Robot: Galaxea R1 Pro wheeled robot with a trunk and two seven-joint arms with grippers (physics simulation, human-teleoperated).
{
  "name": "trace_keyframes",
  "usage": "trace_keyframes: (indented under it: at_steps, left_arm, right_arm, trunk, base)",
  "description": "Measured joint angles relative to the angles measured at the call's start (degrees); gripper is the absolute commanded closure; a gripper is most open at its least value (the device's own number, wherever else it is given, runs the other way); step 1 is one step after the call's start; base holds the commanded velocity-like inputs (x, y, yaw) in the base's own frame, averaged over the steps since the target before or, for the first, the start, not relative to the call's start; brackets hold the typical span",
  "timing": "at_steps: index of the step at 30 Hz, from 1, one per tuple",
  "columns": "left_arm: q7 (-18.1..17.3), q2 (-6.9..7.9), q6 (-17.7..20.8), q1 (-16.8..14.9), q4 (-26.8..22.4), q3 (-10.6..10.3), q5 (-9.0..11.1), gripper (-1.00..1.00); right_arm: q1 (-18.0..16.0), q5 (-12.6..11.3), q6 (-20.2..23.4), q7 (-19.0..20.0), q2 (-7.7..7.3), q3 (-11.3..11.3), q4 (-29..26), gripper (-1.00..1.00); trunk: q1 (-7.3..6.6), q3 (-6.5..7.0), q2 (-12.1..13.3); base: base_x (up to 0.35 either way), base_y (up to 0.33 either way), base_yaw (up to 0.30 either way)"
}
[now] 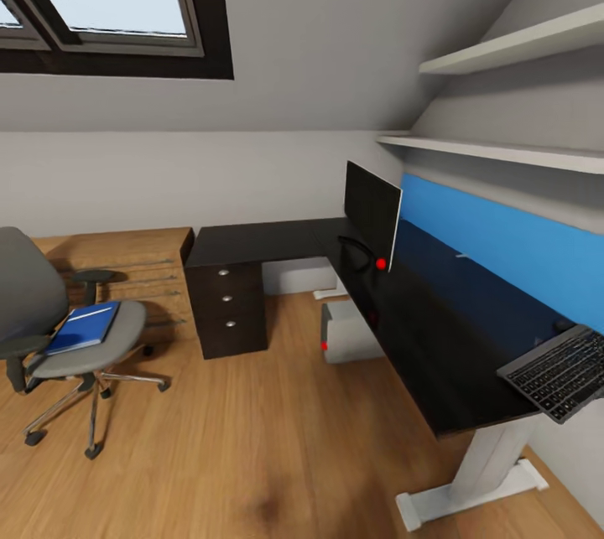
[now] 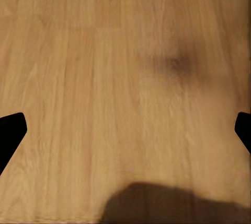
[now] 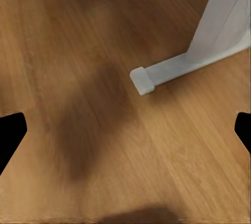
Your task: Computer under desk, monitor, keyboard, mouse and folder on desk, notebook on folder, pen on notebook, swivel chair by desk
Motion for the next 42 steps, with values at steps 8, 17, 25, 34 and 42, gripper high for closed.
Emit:
trace_keyframes:
  at_steps: [8,17,25,34,42]
  left_arm:
    - [0.0,0.0,-0.02,0.0,0.0,0.0,0.0,-1.0]
    - [0.0,0.0,-0.08,0.0,0.0,0.0,0.0,-1.0]
    - [-0.02,-0.01,0.18,0.0,0.01,-0.06,-0.04,-1.0]
    - [-0.03,0.0,0.48,0.0,0.12,-0.08,0.0,-1.0]
    - [-0.03,0.0,0.59,0.0,0.18,-0.08,-0.02,-1.0]
  right_arm:
    - [0.0,0.0,0.0,0.0,0.0,0.0,0.0,-1.0]
    - [0.0,-0.02,0.0,0.0,0.0,0.01,0.0,-1.0]
    - [0.0,-0.03,-0.03,-0.03,0.0,-0.02,0.0,-1.0]
    - [0.0,-0.03,-0.03,-0.07,0.0,-0.02,0.0,-1.0]
    - [0.0,-0.03,-0.03,-0.09,0.0,-0.03,0.0,-1.0]
  trunk:
    - [-0.03,-0.7,0.0]
    - [-0.04,-1.48,0.0]
    - [-0.04,-2.18,-0.01]
    - [-0.04,-2.96,-0.01]
    - [-0.04,-3.66,-0.01]
  base:
    - [-0.181,-0.031,-0.126]
    - [-0.024,-0.01,-0.123]
    - [-0.003,-0.199,-0.117]
    - [0.0,-0.304,-0.107]
    - [0.0,-0.317,-0.098]
